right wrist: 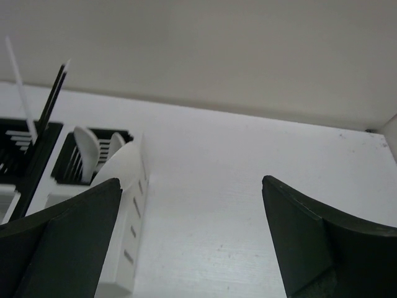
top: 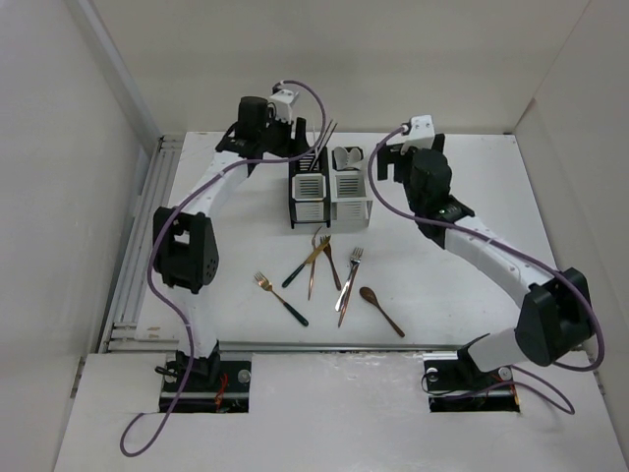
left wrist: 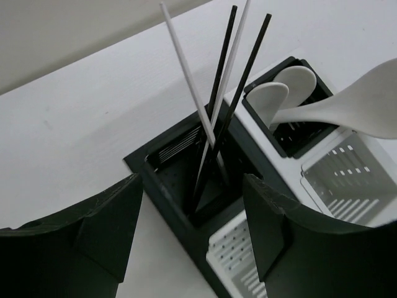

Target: Sort the eating utensils into containers

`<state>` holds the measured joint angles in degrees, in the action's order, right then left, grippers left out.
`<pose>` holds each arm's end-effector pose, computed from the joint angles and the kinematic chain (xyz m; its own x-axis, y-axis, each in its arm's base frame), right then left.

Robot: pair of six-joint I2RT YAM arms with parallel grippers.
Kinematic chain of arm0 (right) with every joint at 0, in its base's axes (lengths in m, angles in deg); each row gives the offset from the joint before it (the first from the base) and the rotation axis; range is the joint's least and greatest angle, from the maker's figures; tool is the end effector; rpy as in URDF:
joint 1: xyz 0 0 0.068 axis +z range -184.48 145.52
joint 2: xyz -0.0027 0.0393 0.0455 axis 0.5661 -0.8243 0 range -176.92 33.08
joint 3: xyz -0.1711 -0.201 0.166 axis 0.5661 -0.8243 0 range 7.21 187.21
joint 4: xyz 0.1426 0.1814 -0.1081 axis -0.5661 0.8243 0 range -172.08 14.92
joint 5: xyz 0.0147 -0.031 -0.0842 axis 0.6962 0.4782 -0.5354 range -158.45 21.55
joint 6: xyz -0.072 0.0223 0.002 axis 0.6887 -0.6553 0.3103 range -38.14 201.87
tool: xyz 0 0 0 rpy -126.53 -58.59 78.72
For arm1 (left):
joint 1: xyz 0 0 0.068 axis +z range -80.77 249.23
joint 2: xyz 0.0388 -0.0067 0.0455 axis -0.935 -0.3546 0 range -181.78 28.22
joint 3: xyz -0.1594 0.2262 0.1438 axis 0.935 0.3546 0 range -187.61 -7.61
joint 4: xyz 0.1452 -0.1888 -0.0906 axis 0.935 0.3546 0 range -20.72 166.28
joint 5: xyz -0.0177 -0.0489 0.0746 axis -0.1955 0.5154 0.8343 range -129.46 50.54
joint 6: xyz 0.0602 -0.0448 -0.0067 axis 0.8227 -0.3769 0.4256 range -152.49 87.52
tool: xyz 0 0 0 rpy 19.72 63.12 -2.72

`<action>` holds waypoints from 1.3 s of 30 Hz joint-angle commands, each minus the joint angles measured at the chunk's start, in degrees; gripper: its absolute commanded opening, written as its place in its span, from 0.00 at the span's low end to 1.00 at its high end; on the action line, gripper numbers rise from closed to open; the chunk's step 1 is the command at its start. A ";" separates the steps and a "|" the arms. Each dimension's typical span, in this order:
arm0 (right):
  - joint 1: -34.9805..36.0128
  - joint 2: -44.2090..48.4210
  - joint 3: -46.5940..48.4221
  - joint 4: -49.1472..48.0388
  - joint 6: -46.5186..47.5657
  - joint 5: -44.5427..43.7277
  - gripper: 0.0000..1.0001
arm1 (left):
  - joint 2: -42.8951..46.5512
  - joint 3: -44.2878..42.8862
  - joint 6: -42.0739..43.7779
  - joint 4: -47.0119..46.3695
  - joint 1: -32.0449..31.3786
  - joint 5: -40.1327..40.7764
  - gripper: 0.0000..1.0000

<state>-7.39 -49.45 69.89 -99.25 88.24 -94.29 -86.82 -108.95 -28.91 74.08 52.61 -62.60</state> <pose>0.3293 0.1374 0.3845 -0.0390 -0.1323 -0.9904 -0.0267 0.9910 -0.1313 0.4909 -0.1726 0.3491 -0.2647 0.1389 -0.9543 0.6378 0.7674 -0.0653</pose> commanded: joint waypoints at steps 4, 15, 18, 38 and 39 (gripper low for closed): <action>1.74 6.57 -2.11 13.97 -4.33 12.03 1.00 | 15.53 -2.29 1.88 13.30 5.53 4.85 0.62; 9.11 6.24 -10.81 40.09 -18.48 20.31 0.93 | 33.03 19.50 -1.02 17.61 10.64 14.87 0.62; 12.45 7.28 -14.94 42.82 -23.22 22.07 0.93 | 36.19 24.42 -3.13 17.61 11.69 15.49 0.62; 23.88 -3.69 -23.30 43.89 -38.71 20.05 0.59 | 43.50 30.85 -9.20 15.24 18.47 13.64 0.62; 23.88 -4.22 -23.82 43.89 -39.32 20.05 0.51 | 44.02 30.85 -9.20 15.24 18.47 13.64 0.62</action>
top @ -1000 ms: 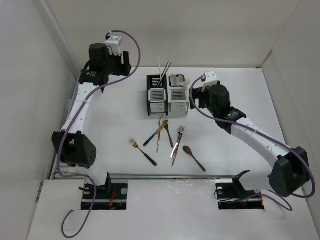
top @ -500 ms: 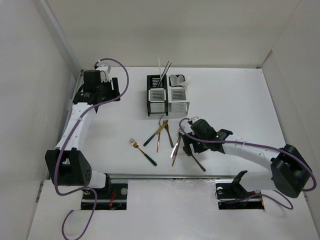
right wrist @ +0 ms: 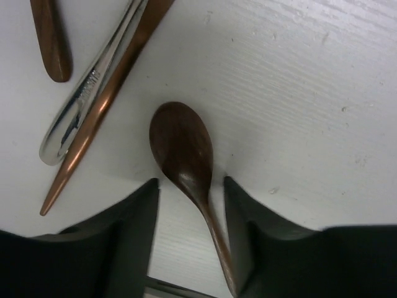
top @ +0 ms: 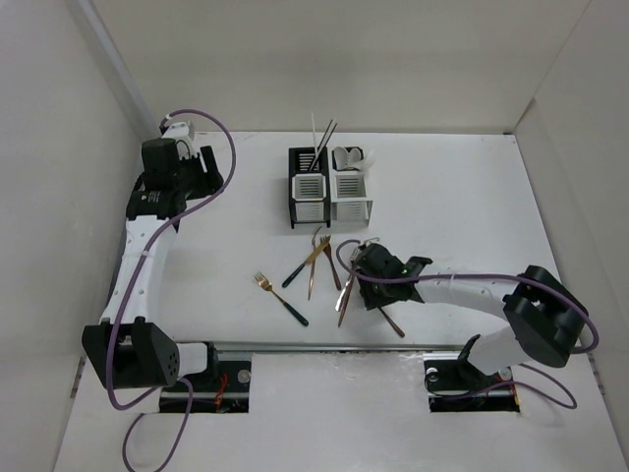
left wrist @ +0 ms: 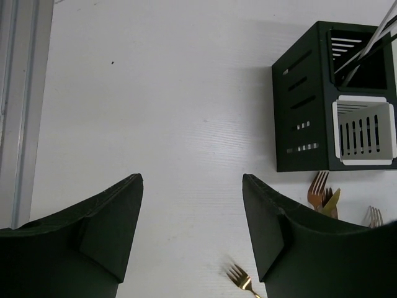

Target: Sort the eating utensils into containers

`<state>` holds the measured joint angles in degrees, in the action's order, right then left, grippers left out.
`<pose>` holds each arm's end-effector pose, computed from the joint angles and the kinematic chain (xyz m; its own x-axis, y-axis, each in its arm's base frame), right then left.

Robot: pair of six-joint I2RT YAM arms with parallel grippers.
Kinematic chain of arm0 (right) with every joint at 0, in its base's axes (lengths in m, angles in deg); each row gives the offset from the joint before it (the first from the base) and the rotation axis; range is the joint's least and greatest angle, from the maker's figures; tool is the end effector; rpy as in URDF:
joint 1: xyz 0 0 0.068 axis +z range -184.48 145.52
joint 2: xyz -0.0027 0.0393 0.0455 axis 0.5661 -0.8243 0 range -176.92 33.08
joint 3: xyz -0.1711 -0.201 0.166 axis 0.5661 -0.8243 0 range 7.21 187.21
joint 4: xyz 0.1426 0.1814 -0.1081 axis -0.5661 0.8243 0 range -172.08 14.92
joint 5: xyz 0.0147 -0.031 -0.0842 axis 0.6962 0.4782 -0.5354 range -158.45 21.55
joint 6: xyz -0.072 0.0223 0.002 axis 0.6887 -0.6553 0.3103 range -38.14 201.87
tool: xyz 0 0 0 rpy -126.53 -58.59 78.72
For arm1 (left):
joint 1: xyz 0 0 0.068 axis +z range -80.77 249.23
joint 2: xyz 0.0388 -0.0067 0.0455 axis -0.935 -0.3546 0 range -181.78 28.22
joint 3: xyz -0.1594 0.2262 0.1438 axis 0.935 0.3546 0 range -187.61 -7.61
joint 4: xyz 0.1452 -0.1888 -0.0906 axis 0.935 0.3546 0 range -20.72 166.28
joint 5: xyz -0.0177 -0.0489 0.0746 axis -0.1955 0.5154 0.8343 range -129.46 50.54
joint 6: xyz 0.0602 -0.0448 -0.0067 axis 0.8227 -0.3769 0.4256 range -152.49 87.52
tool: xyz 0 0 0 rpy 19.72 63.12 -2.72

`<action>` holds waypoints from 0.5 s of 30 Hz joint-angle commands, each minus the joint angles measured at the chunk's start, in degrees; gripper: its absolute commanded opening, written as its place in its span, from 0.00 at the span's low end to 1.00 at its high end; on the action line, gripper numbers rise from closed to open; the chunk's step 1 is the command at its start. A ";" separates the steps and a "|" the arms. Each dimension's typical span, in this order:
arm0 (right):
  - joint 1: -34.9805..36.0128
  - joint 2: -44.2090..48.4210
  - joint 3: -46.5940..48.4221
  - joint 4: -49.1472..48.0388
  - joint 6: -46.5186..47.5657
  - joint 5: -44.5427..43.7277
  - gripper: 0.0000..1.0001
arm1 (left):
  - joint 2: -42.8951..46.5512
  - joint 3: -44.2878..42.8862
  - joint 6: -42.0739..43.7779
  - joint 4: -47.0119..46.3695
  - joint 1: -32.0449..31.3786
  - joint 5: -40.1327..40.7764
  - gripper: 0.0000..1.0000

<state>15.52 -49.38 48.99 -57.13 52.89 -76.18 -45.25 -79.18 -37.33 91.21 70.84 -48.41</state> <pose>0.1711 0.1907 0.1806 -0.8626 -0.2814 -0.4203 -0.3493 0.9324 0.0926 0.2986 -0.0015 0.4020 -0.4120 -0.0950 -0.9062 0.0800 0.9869 -0.1399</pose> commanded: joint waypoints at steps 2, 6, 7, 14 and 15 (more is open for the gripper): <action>1.50 -5.00 -3.54 1.77 -4.60 1.93 0.40 | 2.46 1.08 -0.78 -1.89 0.24 -0.54 0.62; 1.51 -5.00 -4.78 0.63 -5.74 1.93 0.07 | 2.98 1.08 -0.26 -1.89 0.24 0.07 0.62; 1.51 -4.30 -4.78 0.63 -5.75 1.40 0.00 | 2.98 1.08 -0.26 -1.89 0.24 0.07 0.62; 1.51 1.05 -2.50 4.74 -5.75 -4.22 0.00 | 2.98 1.61 -0.26 -1.89 0.24 0.07 0.62; 1.51 2.29 -1.97 5.45 -5.75 -5.27 0.00 | 2.98 1.61 -0.26 -1.89 0.24 0.07 0.62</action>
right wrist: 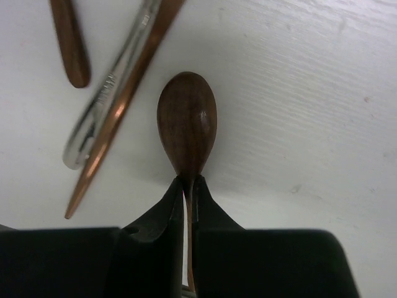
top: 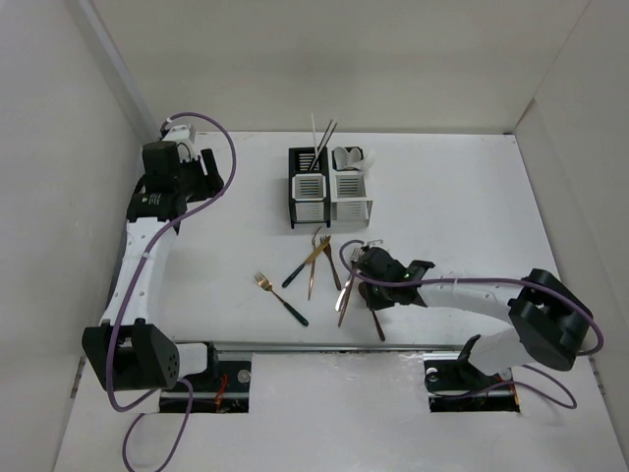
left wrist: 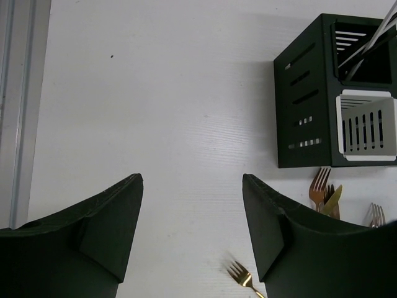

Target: Sort the eating utensils into containers

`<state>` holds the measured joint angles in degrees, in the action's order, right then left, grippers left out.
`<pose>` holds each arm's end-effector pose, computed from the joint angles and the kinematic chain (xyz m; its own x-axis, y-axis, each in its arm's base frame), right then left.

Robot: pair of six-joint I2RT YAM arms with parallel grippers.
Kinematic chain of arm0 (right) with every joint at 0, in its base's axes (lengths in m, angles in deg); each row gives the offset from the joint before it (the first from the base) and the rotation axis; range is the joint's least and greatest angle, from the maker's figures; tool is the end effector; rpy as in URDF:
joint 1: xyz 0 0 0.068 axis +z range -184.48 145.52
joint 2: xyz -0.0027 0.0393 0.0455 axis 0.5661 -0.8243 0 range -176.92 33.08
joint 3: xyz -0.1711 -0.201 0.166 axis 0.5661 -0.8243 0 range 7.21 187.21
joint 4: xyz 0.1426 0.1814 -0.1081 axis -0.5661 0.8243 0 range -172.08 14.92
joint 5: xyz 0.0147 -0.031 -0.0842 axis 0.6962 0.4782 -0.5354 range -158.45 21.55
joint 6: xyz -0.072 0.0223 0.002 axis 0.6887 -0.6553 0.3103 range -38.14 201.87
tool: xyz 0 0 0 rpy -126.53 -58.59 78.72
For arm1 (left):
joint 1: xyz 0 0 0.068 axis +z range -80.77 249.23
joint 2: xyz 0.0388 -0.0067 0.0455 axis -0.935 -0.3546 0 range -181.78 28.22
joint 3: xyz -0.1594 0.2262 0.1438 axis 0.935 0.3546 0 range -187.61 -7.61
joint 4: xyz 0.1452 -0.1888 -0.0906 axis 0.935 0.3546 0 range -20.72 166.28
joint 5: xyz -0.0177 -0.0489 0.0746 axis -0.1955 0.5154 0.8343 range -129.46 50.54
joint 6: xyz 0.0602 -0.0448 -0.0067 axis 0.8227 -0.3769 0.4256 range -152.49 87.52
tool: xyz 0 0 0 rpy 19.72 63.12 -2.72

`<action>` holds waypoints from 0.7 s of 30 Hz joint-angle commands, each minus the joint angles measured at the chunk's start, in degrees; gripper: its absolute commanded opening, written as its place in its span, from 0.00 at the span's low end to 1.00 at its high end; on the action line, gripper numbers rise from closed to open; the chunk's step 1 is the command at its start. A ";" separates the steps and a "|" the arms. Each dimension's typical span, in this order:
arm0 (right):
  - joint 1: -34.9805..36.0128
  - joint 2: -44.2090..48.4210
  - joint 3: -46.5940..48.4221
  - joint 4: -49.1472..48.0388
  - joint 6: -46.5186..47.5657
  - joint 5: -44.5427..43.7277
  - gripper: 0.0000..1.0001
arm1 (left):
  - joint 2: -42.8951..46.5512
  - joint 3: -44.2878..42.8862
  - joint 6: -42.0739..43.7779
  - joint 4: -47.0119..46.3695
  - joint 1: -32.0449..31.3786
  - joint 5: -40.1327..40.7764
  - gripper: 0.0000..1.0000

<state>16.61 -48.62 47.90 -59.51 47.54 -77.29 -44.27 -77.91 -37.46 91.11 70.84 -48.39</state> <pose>0.1683 0.1930 0.1810 -0.8739 -0.1957 -0.4450 -0.2824 0.9494 0.1372 0.2937 -0.0016 0.3988 -0.4152 -0.0974 -0.9045 0.0782 0.9868 -0.1421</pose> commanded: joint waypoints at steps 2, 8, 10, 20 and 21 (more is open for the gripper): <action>0.41 4.61 -0.08 8.46 -0.39 -6.80 0.00 | 2.00 0.34 -0.13 -1.79 0.24 0.05 0.62; 0.41 17.69 -3.14 4.77 -1.62 -10.67 0.00 | 1.47 0.34 -0.13 -1.79 0.77 0.58 0.62; 0.41 21.46 -4.21 3.54 -1.62 -10.67 0.00 | 1.47 0.34 -0.13 -1.79 1.29 0.58 0.62; 0.41 32.99 1.49 -13.17 16.24 -19.80 0.00 | -0.20 -0.19 -0.13 -1.79 1.82 0.58 0.62; 0.41 33.00 2.28 -17.43 19.70 -21.29 0.00 | -0.20 -0.19 -0.13 -1.79 1.82 0.58 0.62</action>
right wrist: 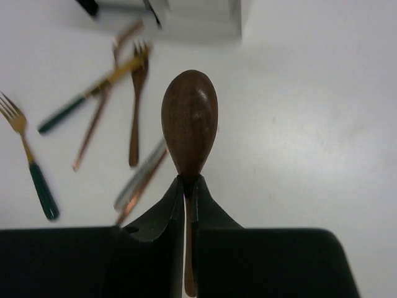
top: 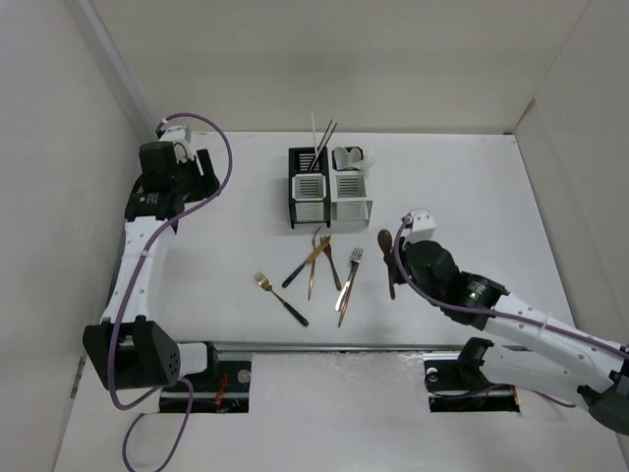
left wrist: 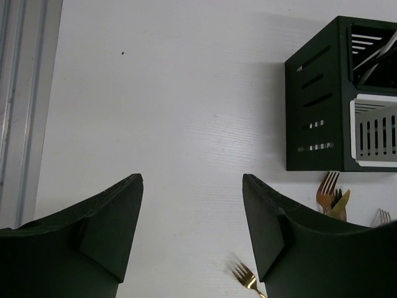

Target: Sort the eating utensils into containers

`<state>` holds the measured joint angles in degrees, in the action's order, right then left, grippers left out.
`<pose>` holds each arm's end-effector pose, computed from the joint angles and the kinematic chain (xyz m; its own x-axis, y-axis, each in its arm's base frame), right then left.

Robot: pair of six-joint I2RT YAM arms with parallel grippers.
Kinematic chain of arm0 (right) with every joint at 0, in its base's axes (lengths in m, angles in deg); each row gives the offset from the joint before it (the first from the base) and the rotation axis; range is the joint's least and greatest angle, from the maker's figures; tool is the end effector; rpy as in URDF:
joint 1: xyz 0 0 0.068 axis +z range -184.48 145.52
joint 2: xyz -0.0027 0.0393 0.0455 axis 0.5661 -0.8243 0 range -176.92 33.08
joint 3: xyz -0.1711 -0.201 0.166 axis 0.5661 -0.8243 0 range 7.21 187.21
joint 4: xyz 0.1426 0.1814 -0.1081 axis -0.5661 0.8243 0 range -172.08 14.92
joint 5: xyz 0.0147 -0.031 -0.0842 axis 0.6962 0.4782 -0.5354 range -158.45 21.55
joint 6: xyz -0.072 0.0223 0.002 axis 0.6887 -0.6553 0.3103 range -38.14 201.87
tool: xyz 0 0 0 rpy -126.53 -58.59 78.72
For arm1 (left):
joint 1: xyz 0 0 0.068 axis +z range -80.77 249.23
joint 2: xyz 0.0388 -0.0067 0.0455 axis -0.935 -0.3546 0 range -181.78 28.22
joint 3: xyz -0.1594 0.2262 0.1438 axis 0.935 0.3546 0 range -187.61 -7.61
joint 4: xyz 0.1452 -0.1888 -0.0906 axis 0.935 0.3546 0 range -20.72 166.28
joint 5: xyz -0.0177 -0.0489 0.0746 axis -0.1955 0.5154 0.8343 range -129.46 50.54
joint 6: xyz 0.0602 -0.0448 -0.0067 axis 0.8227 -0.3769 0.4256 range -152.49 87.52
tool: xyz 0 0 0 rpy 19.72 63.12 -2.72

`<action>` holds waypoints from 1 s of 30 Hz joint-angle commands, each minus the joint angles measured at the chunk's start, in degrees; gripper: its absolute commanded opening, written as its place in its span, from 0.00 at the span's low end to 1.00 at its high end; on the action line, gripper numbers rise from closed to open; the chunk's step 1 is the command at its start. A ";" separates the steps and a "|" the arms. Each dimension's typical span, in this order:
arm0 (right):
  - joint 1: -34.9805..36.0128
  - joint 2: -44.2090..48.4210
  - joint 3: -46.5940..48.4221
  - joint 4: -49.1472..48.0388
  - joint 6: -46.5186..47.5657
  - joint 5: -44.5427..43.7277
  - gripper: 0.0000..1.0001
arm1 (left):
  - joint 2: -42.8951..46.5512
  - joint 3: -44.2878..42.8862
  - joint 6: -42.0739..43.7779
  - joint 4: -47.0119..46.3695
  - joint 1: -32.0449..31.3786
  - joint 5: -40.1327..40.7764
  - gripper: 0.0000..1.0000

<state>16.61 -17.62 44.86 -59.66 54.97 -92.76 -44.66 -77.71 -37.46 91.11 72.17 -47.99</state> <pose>0.1335 0.1238 0.2769 -0.5506 -0.0259 -0.8344 -0.2798 0.9474 0.1552 0.2956 0.0057 0.3956 -0.4216 -0.1075 -0.9004 0.0475 0.9890 -0.1403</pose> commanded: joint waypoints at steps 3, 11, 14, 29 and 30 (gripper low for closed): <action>0.41 -3.32 8.22 -37.69 30.22 -12.14 0.00 | -0.33 -0.38 -0.13 -1.79 1.02 0.19 0.62; -8.35 -32.68 29.57 -63.53 50.89 2.48 0.00 | -2.00 -1.44 -0.13 -1.26 2.07 0.19 0.62; -11.09 -42.36 35.90 -72.58 50.89 5.06 0.00 | -3.40 -2.67 -0.13 -0.74 3.21 0.19 0.62; -19.71 -64.79 52.26 -72.61 33.41 14.99 0.00 | -14.13 -9.00 -0.13 0.94 9.19 -0.96 0.62; -19.71 -64.79 52.26 -71.90 32.53 15.00 0.00 | -14.91 -9.52 -0.13 0.94 9.19 -0.96 0.62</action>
<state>-3.43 -82.34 94.09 -129.02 92.72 -81.03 -59.30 -84.22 -37.48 91.87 81.00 -48.28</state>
